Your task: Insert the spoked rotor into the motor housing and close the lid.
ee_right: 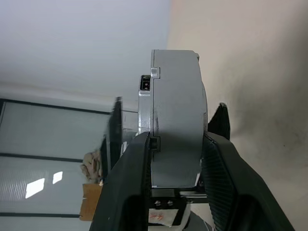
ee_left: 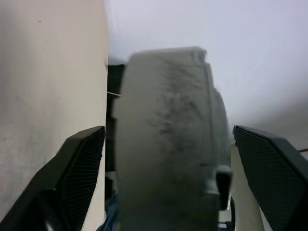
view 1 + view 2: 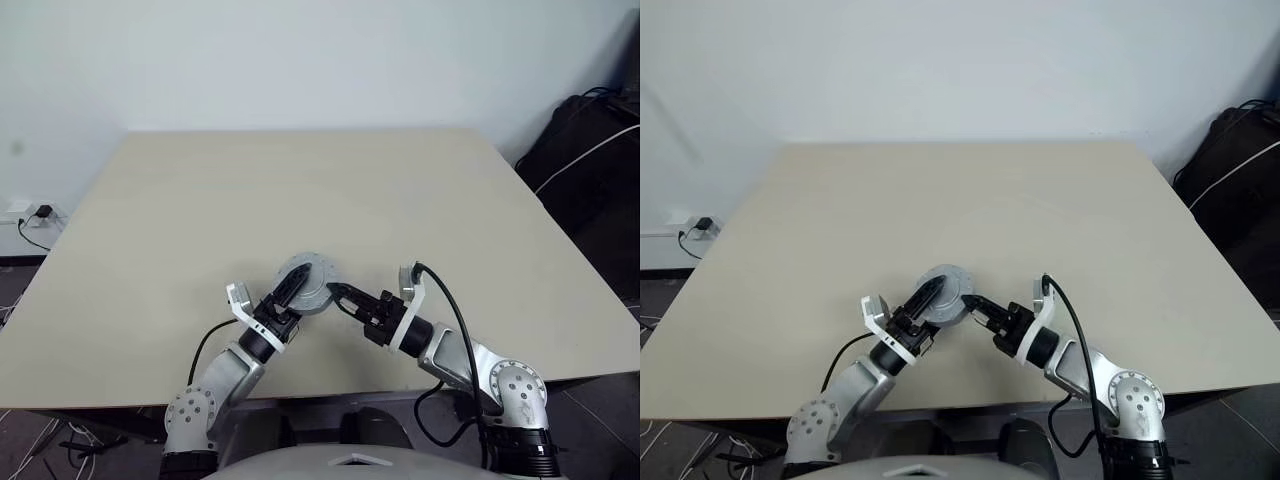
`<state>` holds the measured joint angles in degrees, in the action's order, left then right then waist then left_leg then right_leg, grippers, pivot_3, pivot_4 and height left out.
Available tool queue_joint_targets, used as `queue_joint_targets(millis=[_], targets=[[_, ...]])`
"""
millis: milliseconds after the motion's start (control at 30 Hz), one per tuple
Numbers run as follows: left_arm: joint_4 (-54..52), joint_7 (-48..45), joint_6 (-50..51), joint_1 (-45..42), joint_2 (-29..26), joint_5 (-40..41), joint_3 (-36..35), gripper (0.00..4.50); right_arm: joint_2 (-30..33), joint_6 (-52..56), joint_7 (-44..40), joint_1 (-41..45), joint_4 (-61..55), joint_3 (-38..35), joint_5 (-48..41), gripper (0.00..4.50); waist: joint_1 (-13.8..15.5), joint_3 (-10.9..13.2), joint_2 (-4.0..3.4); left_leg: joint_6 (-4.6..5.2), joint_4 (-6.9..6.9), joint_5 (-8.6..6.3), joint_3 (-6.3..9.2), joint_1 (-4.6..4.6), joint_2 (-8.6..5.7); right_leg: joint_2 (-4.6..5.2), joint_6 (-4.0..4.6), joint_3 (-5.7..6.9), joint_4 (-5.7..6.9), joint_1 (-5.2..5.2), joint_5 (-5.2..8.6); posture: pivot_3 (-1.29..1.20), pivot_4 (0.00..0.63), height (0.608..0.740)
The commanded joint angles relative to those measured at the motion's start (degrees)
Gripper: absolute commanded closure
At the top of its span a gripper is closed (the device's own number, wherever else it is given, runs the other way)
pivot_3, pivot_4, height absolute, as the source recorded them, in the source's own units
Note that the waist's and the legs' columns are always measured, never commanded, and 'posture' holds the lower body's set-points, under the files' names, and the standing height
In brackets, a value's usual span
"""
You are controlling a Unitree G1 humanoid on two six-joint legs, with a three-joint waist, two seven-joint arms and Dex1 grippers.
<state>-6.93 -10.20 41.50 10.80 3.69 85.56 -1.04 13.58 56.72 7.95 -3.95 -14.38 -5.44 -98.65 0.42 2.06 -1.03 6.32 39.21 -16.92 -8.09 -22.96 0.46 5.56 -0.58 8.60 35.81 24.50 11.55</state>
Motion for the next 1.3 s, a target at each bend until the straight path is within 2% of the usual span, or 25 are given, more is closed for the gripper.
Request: queue_joint_targets(millis=[33,133,167,333,533,667,767,1000,1133,1300], targets=[[-0.9,-1.7,-0.6,-0.6,6.7,1.3,2.2,1.21,0.2,-2.3,-0.6,0.6,-3.4,-0.6,-3.7,3.30,0.0,0.0,0.01,0.00,0.00,0.00,0.00,0.00,0.00,0.00,0.00,0.00,-0.01,0.00,0.00,0.00,0.000,0.740],[-1.0,-2.1,-0.8,-0.6,6.5,1.4,2.5,2.19,0.7,-3.0,-0.8,0.5,-4.0,0.0,-2.4,3.30,-0.1,0.0,0.02,0.00,0.00,0.00,-0.01,0.00,0.00,-0.01,0.00,-0.01,0.00,-0.01,0.00,0.00,0.000,0.740],[-1.1,-2.2,-0.8,-0.6,6.4,1.5,2.5,2.40,0.8,-3.6,-0.9,0.5,-4.5,0.1,-0.7,3.30,-0.1,0.0,0.01,0.00,0.00,0.00,-0.01,0.00,0.01,-0.02,0.00,0.00,0.00,0.00,0.00,0.00,0.000,0.740],[-1.1,-2.2,-1.5,-0.8,6.0,1.2,2.8,2.41,2.9,-5.4,-4.0,1.0,-6.1,1.2,10.1,3.30,-0.1,0.0,0.02,0.01,0.02,-0.01,-0.01,0.00,0.00,-0.01,-0.01,0.00,0.00,-0.01,0.00,0.00,0.000,0.740],[-0.6,-0.5,-4.8,-1.9,5.5,-2.4,1.2,2.41,8.1,-8.8,-9.6,0.3,-9.3,5.2,28.4,1.29,0.3,0.0,0.08,0.02,0.08,-0.01,-0.05,0.00,-0.01,0.00,-0.03,-0.01,-0.01,-0.01,-0.01,0.00,0.000,0.740],[1.3,1.3,-7.8,-4.5,4.7,-5.6,-0.8,2.41,10.4,-18.2,-12.7,-2.4,-9.5,9.1,47.4,0.00,0.5,0.0,0.10,-0.17,0.06,0.10,-0.05,-0.01,0.01,-0.01,-0.02,0.01,0.00,0.00,0.00,0.00,0.000,0.740],[3.0,2.8,-9.1,-6.8,4.6,-6.5,-2.7,2.41,10.9,-28.1,-17.0,-5.4,-9.5,12.5,59.6,0.00,0.5,0.1,0.11,-0.21,0.07,0.13,-0.05,-0.02,0.00,-0.01,-0.03,-0.01,0.00,0.00,0.00,0.00,0.000,0.740],[8.2,5.2,-11.5,-13.4,4.0,-8.2,-7.1,2.41,8.0,-42.7,-22.0,-10.8,-7.9,14.5,73.8,0.00,0.5,0.1,0.28,-0.30,0.08,0.18,-0.06,-0.01,0.01,-0.06,-0.05,0.00,0.03,-0.11,-0.01,0.00,0.000,0.740],[13.9,6.3,-13.4,-19.9,3.2,-10.9,-10.3,2.41,4.9,-49.0,-21.7,-12.9,-6.2,13.7,78.9,0.00,0.5,0.1,0.47,-0.34,0.10,0.21,-0.04,0.00,0.01,-0.06,-0.06,0.02,0.04,-0.10,-0.01,0.00,0.000,0.740],[23.3,8.4,-16.2,-28.6,3.0,-13.8,-15.0,2.41,0.9,-52.0,-21.5,-15.0,-6.8,12.8,80.7,0.00,0.7,0.1,0.64,-0.36,0.10,0.22,-0.04,-0.02,0.00,-0.06,-0.06,0.00,0.06,-0.25,-0.02,0.00,0.000,0.740]])
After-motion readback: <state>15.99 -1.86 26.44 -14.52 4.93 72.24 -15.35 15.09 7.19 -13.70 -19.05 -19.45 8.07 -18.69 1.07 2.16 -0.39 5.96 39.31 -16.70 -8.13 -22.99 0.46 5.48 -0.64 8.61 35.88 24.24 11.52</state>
